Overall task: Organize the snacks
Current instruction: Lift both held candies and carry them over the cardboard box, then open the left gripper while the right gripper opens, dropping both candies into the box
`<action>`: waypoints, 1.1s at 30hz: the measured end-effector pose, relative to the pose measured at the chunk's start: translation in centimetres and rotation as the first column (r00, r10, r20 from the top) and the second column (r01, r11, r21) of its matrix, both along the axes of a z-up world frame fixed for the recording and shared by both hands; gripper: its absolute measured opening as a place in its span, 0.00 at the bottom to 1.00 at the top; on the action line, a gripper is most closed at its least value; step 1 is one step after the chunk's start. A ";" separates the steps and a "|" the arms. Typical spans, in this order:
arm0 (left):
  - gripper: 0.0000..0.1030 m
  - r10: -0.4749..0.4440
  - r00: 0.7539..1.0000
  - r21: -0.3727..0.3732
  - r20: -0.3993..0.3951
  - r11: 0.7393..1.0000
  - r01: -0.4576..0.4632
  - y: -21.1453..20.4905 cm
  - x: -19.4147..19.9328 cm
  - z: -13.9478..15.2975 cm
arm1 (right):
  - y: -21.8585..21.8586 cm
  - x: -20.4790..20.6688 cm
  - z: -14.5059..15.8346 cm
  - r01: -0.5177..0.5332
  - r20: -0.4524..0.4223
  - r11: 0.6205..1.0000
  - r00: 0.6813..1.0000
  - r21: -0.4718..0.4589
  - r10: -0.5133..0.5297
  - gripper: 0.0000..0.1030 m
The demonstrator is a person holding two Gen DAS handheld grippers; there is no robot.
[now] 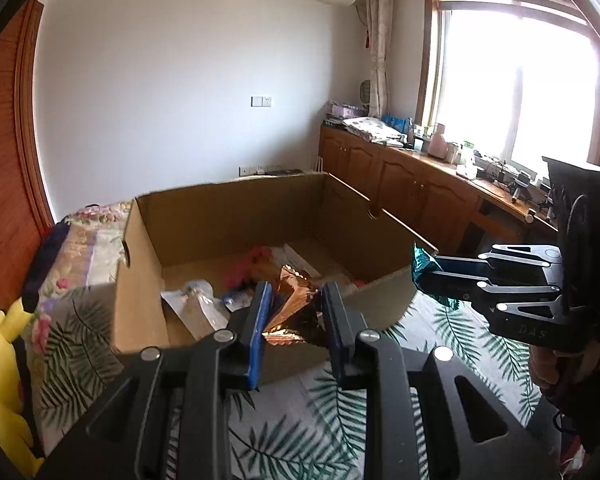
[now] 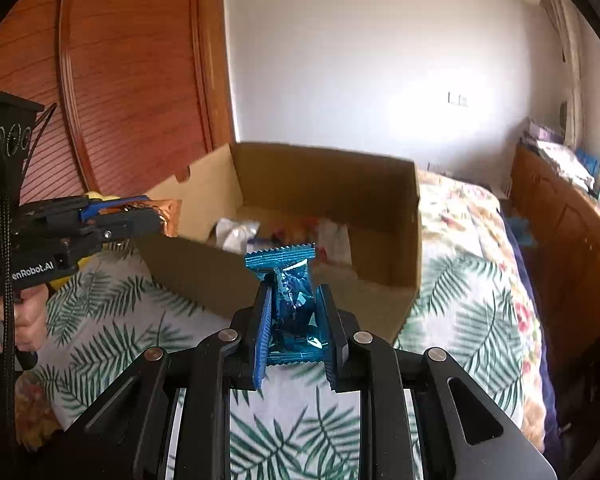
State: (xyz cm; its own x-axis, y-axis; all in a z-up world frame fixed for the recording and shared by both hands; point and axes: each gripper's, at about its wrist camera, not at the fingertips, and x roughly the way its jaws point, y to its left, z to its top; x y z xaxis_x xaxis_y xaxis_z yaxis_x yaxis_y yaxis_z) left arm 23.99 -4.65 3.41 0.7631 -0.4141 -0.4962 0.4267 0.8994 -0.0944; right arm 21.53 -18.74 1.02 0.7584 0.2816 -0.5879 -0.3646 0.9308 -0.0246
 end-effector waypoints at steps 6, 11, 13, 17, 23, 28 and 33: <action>0.23 0.021 1.000 0.003 0.013 1.000 -0.021 0.7 1.5 0.2 | 0.9 1.8 1.1 -0.019 0.025 1.000 1.000 -0.006 0.019 0.20; 0.24 0.045 0.999 0.001 0.009 0.999 -0.045 1.1 3.1 -0.4 | 1.7 3.4 1.0 -0.030 0.029 0.999 0.999 -0.010 0.030 0.20; 0.24 0.052 0.999 -0.001 0.001 0.999 -0.052 1.3 3.8 -0.8 | 1.9 4.2 0.8 -0.033 0.026 0.999 0.999 -0.013 0.033 0.20; 0.24 0.066 0.998 0.000 -0.013 0.998 -0.066 1.6 5.2 -1.8 | 2.1 5.5 0.2 -0.034 0.017 0.999 0.999 -0.013 0.034 0.20; 0.24 0.076 0.997 0.001 -0.029 0.997 -0.076 1.5 6.4 -2.7 | 2.2 7.1 -0.6 -0.032 0.004 0.999 0.999 -0.010 0.032 0.20; 0.25 0.081 0.996 0.001 -0.037 0.997 -0.081 1.3 7.1 -3.1 | 2.1 7.9 -1.1 -0.022 -0.007 1.000 1.000 0.011 0.022 0.20; 0.26 0.084 0.996 0.006 -0.035 0.996 -0.084 1.2 7.4 -3.3 | 2.0 8.4 -1.4 -0.015 -0.012 1.000 1.000 0.012 0.015 0.20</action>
